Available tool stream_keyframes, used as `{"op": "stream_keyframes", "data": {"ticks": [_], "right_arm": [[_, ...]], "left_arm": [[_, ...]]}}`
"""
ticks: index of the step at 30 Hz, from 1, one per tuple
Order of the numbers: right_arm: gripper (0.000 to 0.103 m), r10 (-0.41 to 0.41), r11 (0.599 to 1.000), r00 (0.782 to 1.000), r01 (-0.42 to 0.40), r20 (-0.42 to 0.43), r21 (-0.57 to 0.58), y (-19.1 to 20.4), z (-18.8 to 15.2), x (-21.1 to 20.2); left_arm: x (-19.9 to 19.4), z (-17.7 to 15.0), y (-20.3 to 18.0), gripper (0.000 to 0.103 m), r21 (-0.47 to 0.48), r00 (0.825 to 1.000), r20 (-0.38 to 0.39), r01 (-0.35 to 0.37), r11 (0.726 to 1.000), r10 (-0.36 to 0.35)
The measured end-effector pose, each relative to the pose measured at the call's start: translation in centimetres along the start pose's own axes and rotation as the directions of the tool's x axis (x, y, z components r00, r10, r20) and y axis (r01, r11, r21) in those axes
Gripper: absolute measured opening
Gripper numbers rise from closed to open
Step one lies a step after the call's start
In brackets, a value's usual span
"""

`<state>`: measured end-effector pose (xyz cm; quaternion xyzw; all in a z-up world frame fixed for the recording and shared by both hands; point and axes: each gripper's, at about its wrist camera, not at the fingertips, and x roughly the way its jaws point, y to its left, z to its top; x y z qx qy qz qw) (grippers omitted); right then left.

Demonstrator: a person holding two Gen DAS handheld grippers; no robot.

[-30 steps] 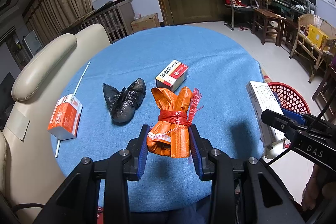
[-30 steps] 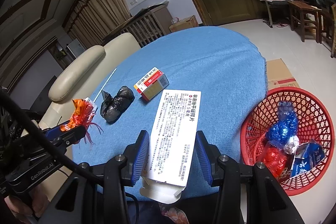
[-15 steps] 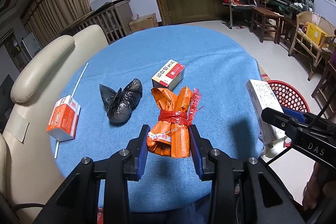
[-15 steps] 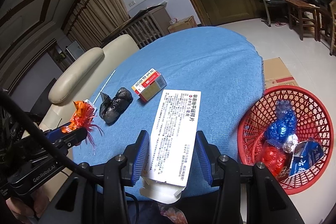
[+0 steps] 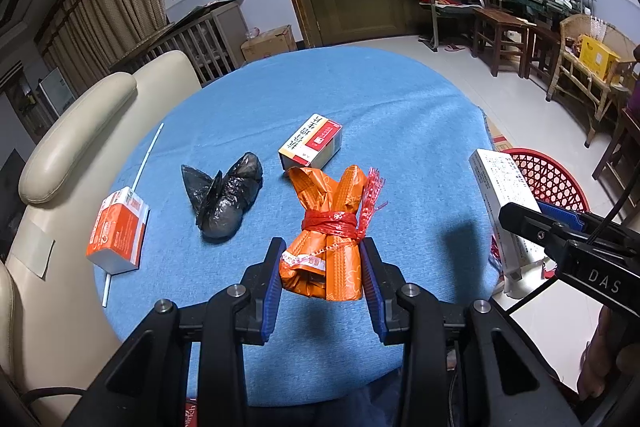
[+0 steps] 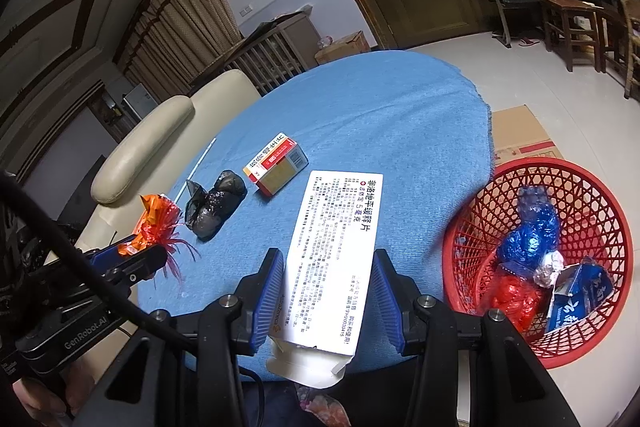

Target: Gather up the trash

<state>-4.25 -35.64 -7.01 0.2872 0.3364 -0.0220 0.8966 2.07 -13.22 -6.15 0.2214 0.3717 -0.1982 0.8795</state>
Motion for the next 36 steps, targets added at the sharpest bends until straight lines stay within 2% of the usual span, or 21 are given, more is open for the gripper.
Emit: {"op": "stream_keyframes", "data": {"ticks": [19,36], "right_arm": [[0.048,-0.006,0.999,1.0,0.005,0.012,0.054,-2.7,-0.2,-1.0],[0.048,-0.02,0.991,0.999,0.015,0.033,0.135,-6.3,-0.6,-2.5]], "left_arm": [[0.1,0.7,-2.1,0.039,0.054,1.0,0.002,0.006,0.999,-0.006],[0.0,1.4,-5.5,0.039,0.133,1.0,0.004,0.011,0.991,-0.011]]}}
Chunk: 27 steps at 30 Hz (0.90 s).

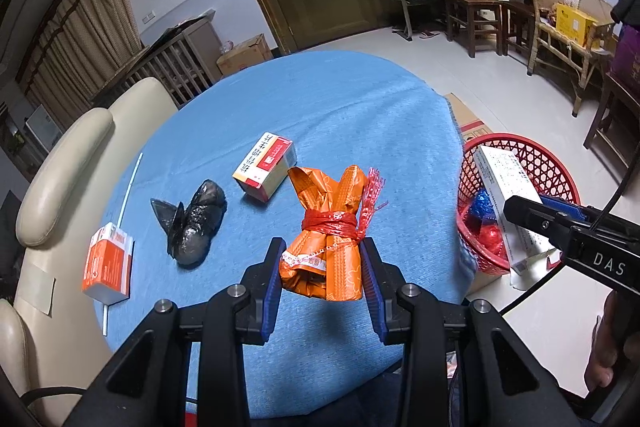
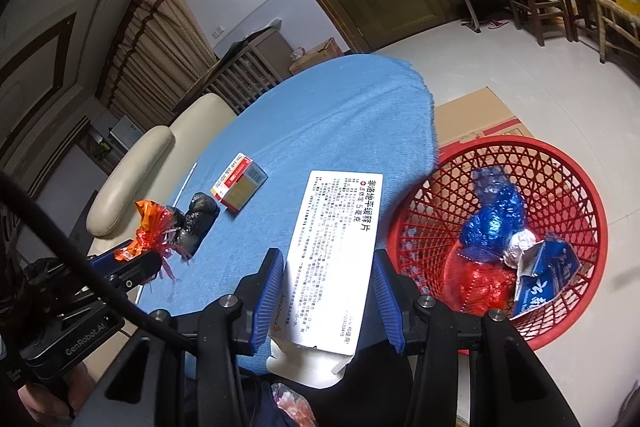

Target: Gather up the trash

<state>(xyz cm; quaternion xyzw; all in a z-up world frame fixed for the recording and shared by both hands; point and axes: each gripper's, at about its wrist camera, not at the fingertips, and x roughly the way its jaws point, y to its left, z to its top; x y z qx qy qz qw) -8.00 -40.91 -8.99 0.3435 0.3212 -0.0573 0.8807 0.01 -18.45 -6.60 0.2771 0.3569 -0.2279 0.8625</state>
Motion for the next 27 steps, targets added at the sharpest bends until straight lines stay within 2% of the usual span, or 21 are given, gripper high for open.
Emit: {"op": "stream_keyframes", "data": {"ticks": [14,27], "right_arm": [[0.048,-0.012,0.997,1.0,0.012,0.006,0.079,-2.9,-0.3,-1.0],[0.048,-0.047,0.987,0.998,0.041,0.037,0.156,-6.3,0.1,-2.9]], "left_arm": [[0.2,1.0,-2.9,0.039,0.084,1.0,0.004,0.008,0.996,-0.008],[0.3,2.8,-7.0,0.039,0.182,0.998,0.025,0.051,0.982,-0.056]]}}
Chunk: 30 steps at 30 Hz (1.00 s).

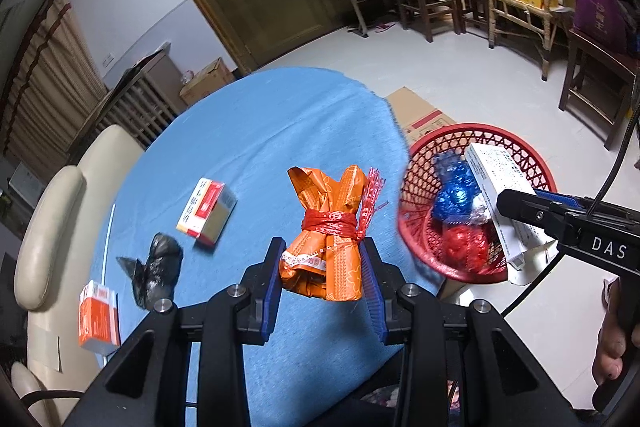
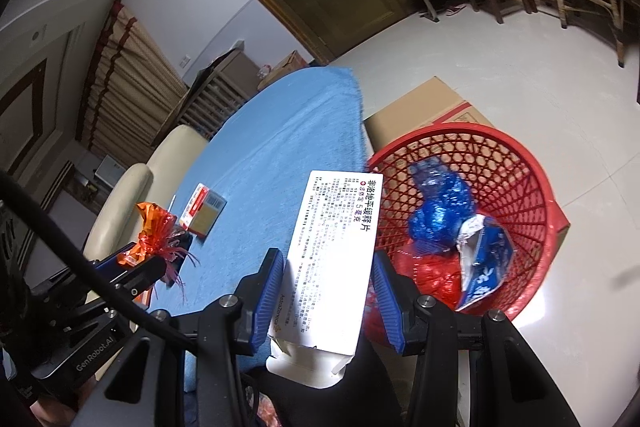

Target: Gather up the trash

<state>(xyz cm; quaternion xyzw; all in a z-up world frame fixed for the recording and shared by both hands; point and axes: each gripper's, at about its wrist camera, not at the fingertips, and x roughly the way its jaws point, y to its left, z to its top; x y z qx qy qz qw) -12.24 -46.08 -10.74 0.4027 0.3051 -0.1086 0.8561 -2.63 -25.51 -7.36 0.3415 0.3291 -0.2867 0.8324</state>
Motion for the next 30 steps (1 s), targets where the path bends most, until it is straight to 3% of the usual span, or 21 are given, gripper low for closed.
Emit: {"op": "stream_keyframes", "data": {"ticks": [30], "right_arm": [[0.048,-0.083,0.989,0.994,0.073,0.074,0.128,-5.6,1.9,-3.2]], "left_arm": [[2.2,3.8,-6.2,0.039,0.118,0.996,-0.009,0.085,0.989,-0.085]]}}
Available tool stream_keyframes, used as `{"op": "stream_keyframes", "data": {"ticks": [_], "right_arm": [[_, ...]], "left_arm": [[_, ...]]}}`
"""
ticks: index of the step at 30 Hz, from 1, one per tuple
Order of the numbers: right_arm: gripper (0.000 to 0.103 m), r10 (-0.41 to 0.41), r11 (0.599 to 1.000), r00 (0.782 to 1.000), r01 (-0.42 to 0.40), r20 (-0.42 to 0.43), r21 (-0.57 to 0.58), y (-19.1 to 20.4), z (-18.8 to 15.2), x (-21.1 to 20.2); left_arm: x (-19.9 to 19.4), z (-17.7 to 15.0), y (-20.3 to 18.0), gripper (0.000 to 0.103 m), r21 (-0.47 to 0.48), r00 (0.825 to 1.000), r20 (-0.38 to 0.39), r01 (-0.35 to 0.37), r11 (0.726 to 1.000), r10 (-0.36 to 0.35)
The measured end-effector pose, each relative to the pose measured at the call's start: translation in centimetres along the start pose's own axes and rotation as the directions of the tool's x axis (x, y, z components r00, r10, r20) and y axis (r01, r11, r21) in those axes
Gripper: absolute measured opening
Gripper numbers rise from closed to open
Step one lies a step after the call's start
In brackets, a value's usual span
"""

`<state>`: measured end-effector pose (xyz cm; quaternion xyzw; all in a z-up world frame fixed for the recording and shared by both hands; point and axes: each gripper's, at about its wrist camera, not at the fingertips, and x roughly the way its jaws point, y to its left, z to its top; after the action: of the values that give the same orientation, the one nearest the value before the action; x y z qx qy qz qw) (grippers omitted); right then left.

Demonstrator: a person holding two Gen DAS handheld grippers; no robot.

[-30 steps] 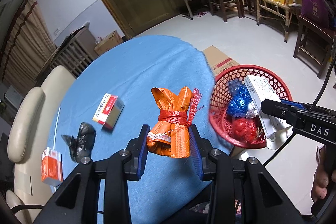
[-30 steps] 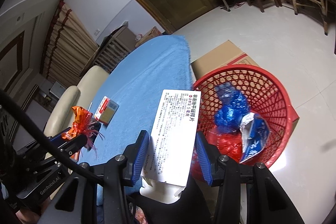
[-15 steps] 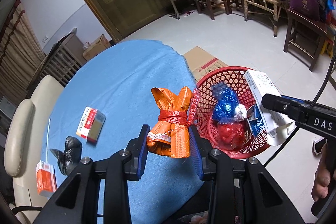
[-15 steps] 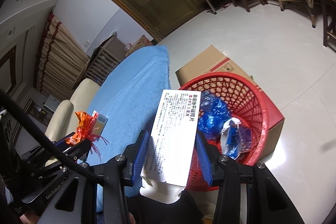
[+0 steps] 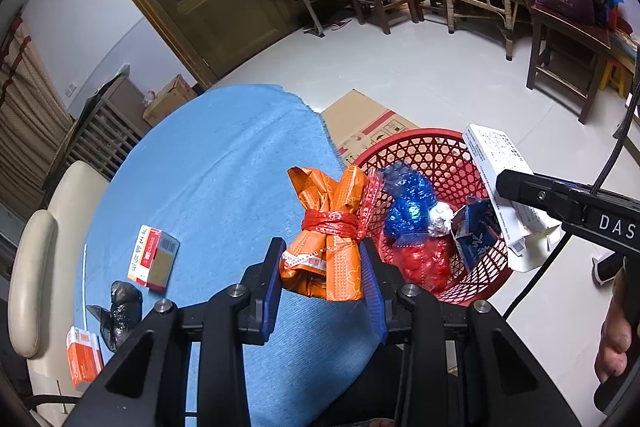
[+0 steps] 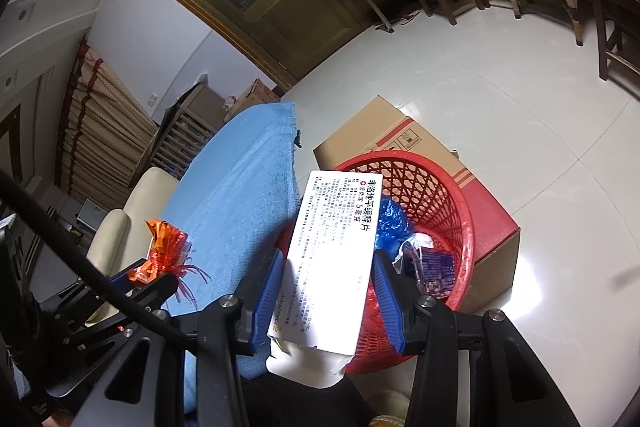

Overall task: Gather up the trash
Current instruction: 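Open both tools over the red basket, dropping the orange bundle and white box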

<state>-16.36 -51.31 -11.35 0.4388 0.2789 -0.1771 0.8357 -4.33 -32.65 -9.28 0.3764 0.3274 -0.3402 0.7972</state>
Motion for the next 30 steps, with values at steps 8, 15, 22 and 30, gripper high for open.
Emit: {"op": "stream_keyframes", "data": {"ticks": [8,15,22,30], "right_arm": [[0.049,-0.009,1.0,1.0,0.009,0.019,0.018,-0.5,1.1,-0.3],[0.064,-0.013,0.998,1.0,0.011,0.028,0.065,-1.0,2.4,-0.1],[0.068,0.003,0.994,1.0,-0.005,0.015,0.11,-1.7,2.8,0.2],[0.068,0.007,0.997,1.0,-0.007,0.001,0.083,-0.9,2.3,0.0]], "left_arm": [[1.1,0.7,-0.5,0.04,-0.006,0.998,-0.011,0.055,0.998,-0.055],[1.7,1.6,-0.6,0.058,-0.03,0.985,0.006,0.171,0.985,-0.171],[1.5,1.2,0.5,0.064,-0.057,0.985,0.022,0.173,0.983,-0.172],[0.2,-1.2,4.5,0.065,-0.142,0.998,0.004,0.07,0.987,-0.07]]}}
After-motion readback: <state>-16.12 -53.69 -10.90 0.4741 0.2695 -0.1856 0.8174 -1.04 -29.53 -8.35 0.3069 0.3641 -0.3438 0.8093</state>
